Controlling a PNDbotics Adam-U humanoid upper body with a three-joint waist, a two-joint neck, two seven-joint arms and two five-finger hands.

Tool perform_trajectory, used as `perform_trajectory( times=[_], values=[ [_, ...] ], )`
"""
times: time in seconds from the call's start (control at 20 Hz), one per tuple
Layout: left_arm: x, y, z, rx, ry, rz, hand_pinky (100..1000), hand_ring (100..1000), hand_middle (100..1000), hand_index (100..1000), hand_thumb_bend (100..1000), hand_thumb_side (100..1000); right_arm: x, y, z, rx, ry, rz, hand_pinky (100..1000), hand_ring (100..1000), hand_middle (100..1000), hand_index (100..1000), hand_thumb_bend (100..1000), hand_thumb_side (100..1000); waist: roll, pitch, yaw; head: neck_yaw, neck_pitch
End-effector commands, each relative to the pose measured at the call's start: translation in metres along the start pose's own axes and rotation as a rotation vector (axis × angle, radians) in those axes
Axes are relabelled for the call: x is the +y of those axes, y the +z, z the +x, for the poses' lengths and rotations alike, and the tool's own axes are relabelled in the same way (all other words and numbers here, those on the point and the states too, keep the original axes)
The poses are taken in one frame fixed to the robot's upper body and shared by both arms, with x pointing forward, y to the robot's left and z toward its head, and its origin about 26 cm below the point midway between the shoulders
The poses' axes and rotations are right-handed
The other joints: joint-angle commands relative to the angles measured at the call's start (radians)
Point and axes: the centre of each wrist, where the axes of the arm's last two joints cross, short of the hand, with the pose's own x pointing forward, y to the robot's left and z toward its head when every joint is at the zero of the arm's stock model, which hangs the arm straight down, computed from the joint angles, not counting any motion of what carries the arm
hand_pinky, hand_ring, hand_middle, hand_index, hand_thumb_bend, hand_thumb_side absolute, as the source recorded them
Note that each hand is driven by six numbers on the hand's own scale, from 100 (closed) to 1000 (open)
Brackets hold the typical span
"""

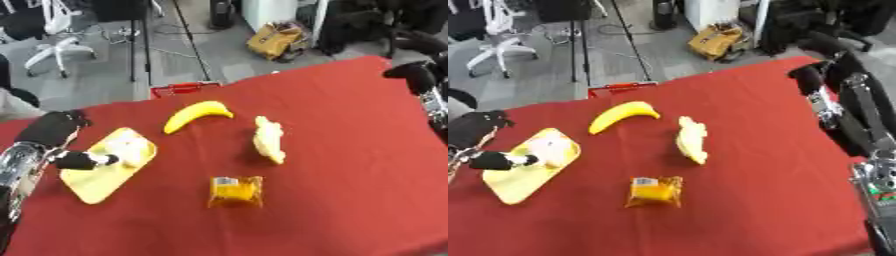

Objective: Pick up objects on the table and place them in the box.

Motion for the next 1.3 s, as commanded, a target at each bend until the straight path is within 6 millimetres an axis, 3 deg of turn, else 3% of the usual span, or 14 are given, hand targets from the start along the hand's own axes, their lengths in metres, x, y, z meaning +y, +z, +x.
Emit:
perform_trajectory(
  times=[0.05, 0.15, 0.4, 0.55, 0.65, 0.9, 1.3],
  values=[
    [0.017, 0.004, -0.007, 0.035, 0.105, 0.161, 897, 842, 875, 864, 749, 953, -0.006, -0.005, 0.004, -0.025, 0.016, -0.013, 747, 662, 843, 949, 459, 829, -0.022, -0.020, 0.002, -0.003, -0.013],
    [0.023, 0.009, -0.005, 0.028, 0.261, 0.288, 797, 755, 821, 830, 715, 976, -0.006, -0.005, 0.004, -0.025, 0.017, -0.014, 747, 662, 843, 949, 459, 829, -0.022, -0.020, 0.003, -0.004, -0.013],
    [0.035, 0.025, 0.008, -0.086, 0.714, 0.531, 703, 670, 765, 792, 657, 1000, -0.006, -0.005, 0.005, -0.026, 0.016, -0.015, 747, 661, 842, 949, 458, 830, -0.023, -0.018, 0.003, -0.004, -0.014],
    [0.045, 0.038, 0.015, -0.200, 1.014, 0.650, 686, 662, 759, 788, 646, 1000, -0.006, -0.005, 0.005, -0.028, 0.016, -0.015, 747, 662, 842, 949, 457, 831, -0.023, -0.018, 0.003, -0.004, -0.015],
    [0.051, 0.046, 0.016, -0.258, 1.127, 0.694, 685, 666, 763, 793, 640, 1000, -0.007, -0.005, 0.005, -0.027, 0.016, -0.017, 746, 661, 842, 949, 450, 835, -0.024, -0.018, 0.003, -0.003, -0.020],
    [0.066, 0.063, 0.016, -0.334, 1.260, 0.794, 678, 668, 762, 792, 654, 1000, -0.007, -0.005, 0.005, -0.026, 0.017, -0.018, 746, 661, 842, 949, 452, 834, -0.024, -0.015, 0.004, -0.005, -0.019],
    [0.075, 0.075, 0.016, -0.350, 1.300, 0.848, 674, 666, 759, 793, 661, 1000, -0.007, -0.005, 0.005, -0.027, 0.018, -0.016, 746, 661, 842, 949, 452, 834, -0.024, -0.014, 0.008, -0.006, -0.020]
  ],
)
